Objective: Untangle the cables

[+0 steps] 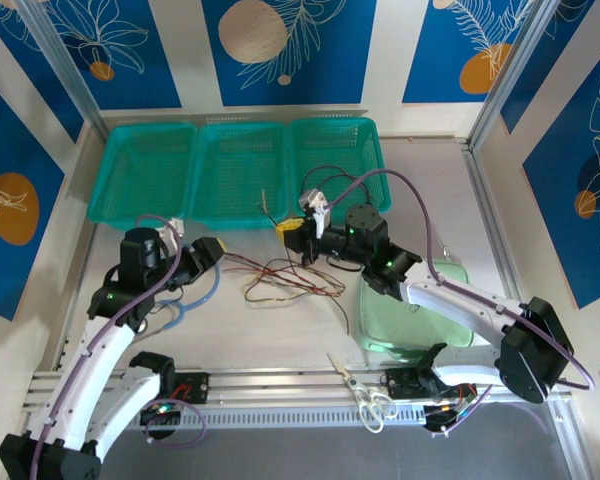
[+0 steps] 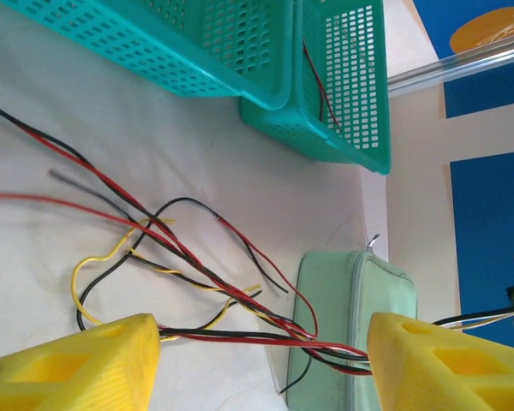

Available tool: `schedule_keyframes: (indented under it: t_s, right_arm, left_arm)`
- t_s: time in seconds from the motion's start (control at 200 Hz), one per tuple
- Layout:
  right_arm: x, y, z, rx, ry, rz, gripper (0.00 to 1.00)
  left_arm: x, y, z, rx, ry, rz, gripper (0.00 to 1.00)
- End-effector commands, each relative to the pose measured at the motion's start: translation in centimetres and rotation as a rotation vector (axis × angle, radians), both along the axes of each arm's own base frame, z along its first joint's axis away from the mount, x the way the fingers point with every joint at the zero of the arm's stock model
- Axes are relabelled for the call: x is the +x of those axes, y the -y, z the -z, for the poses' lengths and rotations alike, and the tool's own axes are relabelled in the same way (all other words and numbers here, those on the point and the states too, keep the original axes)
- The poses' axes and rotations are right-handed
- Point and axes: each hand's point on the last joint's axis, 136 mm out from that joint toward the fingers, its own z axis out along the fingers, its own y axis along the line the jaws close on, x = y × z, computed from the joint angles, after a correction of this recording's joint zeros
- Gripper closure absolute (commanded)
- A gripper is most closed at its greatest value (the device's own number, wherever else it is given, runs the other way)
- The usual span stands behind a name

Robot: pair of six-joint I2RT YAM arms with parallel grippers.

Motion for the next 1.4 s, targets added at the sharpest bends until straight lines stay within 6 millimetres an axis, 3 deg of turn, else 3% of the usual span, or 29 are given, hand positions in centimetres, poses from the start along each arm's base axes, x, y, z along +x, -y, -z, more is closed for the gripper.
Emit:
schedule_keyframes:
  t_s: [0.0,0.085,0.305,0.41,0.505,0.76,0.98,1.171,1.396]
  right_arm:
    - [0.5,-0.4,-3.8,0.118,0.029,-0.025,1.00]
    - [0.9,-0.5,-5.7,0.171,0.033,-0.032,1.00]
    - [1.7,-1.1,-8.2,0.225,0.036,-0.056,1.00]
    - [2.9,-1.3,-8.2,0.199,0.009,-0.045,1.00]
    - [3.0,-2.3,-5.7,0.129,-0.044,-0.056,1.00]
    - [2.3,-3.2,5.8,-0.072,-0.217,-0.050,1.00]
    - [1.2,-4.7,12.4,-0.289,-0.241,-0.078,1.00]
    - [0.1,-5.5,15.5,-0.410,-0.263,-0.088,0.93]
    - [0.5,-4.5,15.8,-0.498,-0.259,-0.058,0.63]
  left_arm:
    - [-0.2,0.6,-0.5,-0.032,0.031,0.026,0.35]
    - [-0.3,0.6,0.0,-0.024,0.026,0.028,0.34]
    - [-0.1,0.7,-0.3,-0.025,0.047,0.034,0.28]
    - [0.1,0.9,-0.6,-0.026,0.052,0.042,0.26]
    - [0.2,0.8,-0.7,-0.017,0.054,0.040,0.26]
    - [-0.6,0.0,0.2,0.031,0.043,0.023,0.25]
    - [-1.0,-0.1,0.8,0.029,0.028,0.020,0.25]
    - [-1.3,-0.2,0.7,0.037,0.025,0.022,0.25]
    - [-1.4,-0.2,0.9,0.031,0.015,0.024,0.24]
